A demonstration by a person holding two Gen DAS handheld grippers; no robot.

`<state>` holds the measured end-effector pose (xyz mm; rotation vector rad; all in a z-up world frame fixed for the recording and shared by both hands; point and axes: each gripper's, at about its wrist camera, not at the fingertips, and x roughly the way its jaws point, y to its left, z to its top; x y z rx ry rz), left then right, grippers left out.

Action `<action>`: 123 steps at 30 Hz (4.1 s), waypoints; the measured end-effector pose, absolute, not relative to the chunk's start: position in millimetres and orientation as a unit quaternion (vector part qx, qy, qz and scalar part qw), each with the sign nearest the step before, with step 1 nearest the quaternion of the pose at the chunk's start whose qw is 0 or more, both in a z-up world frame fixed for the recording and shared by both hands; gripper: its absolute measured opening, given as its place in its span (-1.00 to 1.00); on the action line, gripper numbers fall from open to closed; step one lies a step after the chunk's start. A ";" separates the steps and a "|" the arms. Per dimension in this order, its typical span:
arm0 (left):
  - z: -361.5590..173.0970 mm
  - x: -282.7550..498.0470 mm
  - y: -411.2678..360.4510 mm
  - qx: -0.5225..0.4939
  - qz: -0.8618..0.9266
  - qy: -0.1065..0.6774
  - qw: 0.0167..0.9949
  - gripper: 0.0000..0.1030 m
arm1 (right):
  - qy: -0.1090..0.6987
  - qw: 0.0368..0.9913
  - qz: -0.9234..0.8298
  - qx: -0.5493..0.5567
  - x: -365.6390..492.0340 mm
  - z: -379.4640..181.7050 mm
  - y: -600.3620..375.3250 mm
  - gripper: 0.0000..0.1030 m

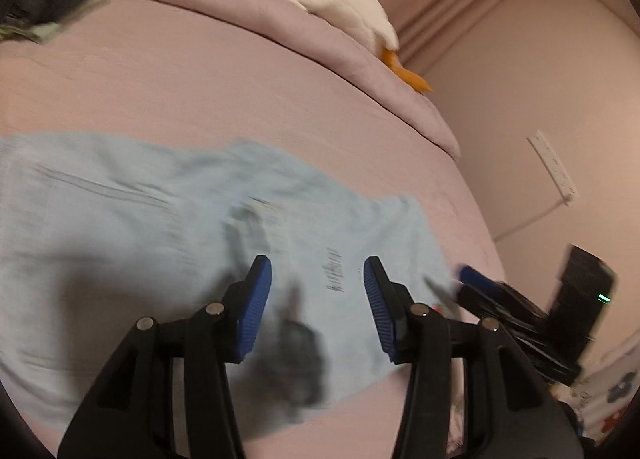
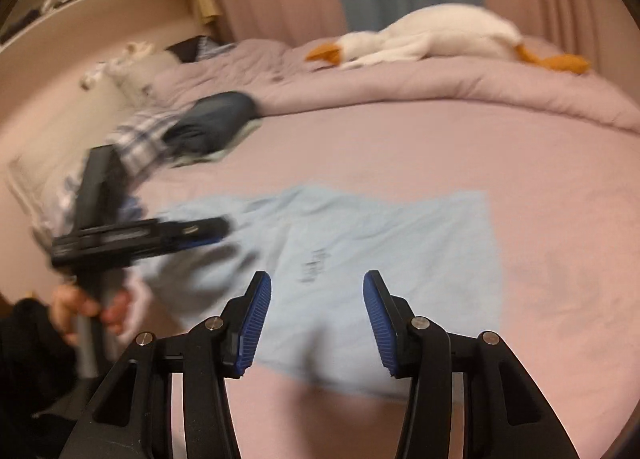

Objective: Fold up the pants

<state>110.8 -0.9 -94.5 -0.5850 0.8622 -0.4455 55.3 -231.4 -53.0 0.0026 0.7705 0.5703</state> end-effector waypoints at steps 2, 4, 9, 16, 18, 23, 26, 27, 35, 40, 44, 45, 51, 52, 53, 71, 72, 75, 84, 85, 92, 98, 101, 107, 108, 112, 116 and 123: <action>-93.5 112.7 -25.9 -0.259 -0.237 0.415 0.840 -0.08 | 0.384 0.895 0.225 -0.027 66.8 -62.8 -236.0 -0.06; -97.0 114.0 -51.0 -0.232 -0.258 0.421 0.838 -0.08 | 0.402 0.890 0.213 -0.025 75.9 -75.3 -244.0 -0.06; -124.0 113.8 -59.7 -0.171 -0.205 0.453 0.851 -0.70 | 0.455 0.876 0.151 -0.049 87.4 -121.1 -251.6 -0.07; -133.3 82.5 -16.7 -0.195 -0.169 0.452 0.854 -0.95 | 0.433 0.887 0.149 -0.061 80.6 -120.2 -249.5 -0.07; -131.5 77.2 -17.9 -0.179 -0.155 0.454 0.859 -0.96 | 0.435 0.886 0.144 -0.069 83.3 -117.6 -246.3 -0.07; -130.1 77.5 -19.8 -0.160 -0.154 0.456 0.862 -0.97 | 0.409 0.898 0.132 -0.092 77.6 -94.6 -228.6 -0.07; -133.1 78.0 -11.3 -0.184 -0.155 0.457 0.856 -0.97 | 0.384 0.893 0.213 -0.098 70.2 -77.0 -198.3 -0.07; -132.6 76.3 -7.0 -0.190 -0.154 0.455 0.856 -0.97 | 0.388 0.882 0.246 -0.108 72.9 -77.4 -183.2 -0.08; -118.7 54.5 14.8 -0.219 -0.198 0.442 0.847 -0.48 | 0.410 0.815 0.342 -0.227 84.1 -114.0 -97.0 -0.85; -107.9 58.5 -8.2 -0.212 -0.255 0.430 0.840 -0.49 | 0.422 0.805 0.362 -0.209 98.6 -111.1 -83.5 -0.86; -101.8 63.9 -19.4 -0.195 -0.273 0.422 0.842 -0.49 | 0.478 0.779 0.376 -0.154 119.0 -110.6 -90.1 -0.86; -102.0 66.5 -23.7 -0.193 -0.278 0.425 0.839 -0.49 | 0.477 0.782 0.370 -0.154 121.2 -106.9 -93.0 -0.86; -92.8 64.0 -23.5 -0.156 -0.267 0.419 0.854 -0.45 | 0.492 0.757 0.383 -0.198 119.3 -113.7 -75.4 -0.86; -92.8 60.3 -19.6 -0.160 -0.269 0.419 0.852 -0.45 | 0.493 0.754 0.385 -0.200 119.3 -114.5 -72.4 -0.86; -93.1 59.7 -16.2 -0.169 -0.272 0.418 0.850 -0.45 | 0.496 0.751 0.389 -0.198 121.3 -113.1 -71.1 -0.86; -147.6 87.9 -12.1 -0.221 -0.254 0.486 0.806 -0.77 | 0.587 0.700 0.407 0.025 175.8 -121.6 -101.9 -0.86; -149.5 84.9 -8.1 -0.228 -0.253 0.485 0.806 -0.78 | 0.584 0.708 0.398 0.015 176.4 -120.9 -98.9 -0.87; -150.3 79.5 -4.9 -0.234 -0.248 0.479 0.809 -0.80 | 0.570 0.729 0.379 -0.016 178.5 -121.0 -90.2 -1.00; -140.2 88.3 -15.0 -0.211 -0.245 0.478 0.816 -0.81 | 0.492 0.803 0.335 0.023 154.4 -81.9 -140.9 -1.00; -140.6 88.6 -13.6 -0.211 -0.243 0.478 0.817 -0.81 | 0.483 0.820 0.306 -0.008 144.5 -78.5 -155.3 -1.00; -144.3 90.3 -12.5 -0.206 -0.237 0.475 0.822 -0.83 | 0.494 0.849 0.137 -0.129 90.9 -105.3 -251.4 -0.89; -133.9 78.6 2.2 -0.198 -0.215 0.465 0.836 -0.77 | 0.490 0.869 0.062 -0.033 82.1 -106.4 -308.9 -0.24; -126.6 63.6 26.4 -0.203 -0.195 0.451 0.847 -0.43 | 0.466 0.883 0.053 -0.032 75.3 -92.3 -301.5 -0.24; -114.4 12.8 93.9 -0.262 -0.156 0.419 0.855 -0.30 | 0.422 0.892 0.154 -0.050 71.6 -78.3 -247.7 -0.24; -114.3 3.2 103.4 -0.271 -0.146 0.418 0.855 -0.29 | 0.420 0.888 0.179 -0.058 73.2 -79.1 -230.6 -0.24; -125.4 -29.1 141.3 -0.317 -0.102 0.421 0.844 -0.28 | 0.413 0.869 0.249 -0.109 85.8 -88.3 -161.4 -0.39; -138.6 -38.2 160.3 -0.363 -0.076 0.423 0.827 -0.26 | 0.427 0.855 0.267 -0.121 114.2 -98.8 -124.0 -0.52; -143.6 -17.1 161.2 -0.409 -0.088 0.406 0.812 0.16 | 0.454 0.839 0.253 -0.164 126.4 -105.8 -86.4 -0.72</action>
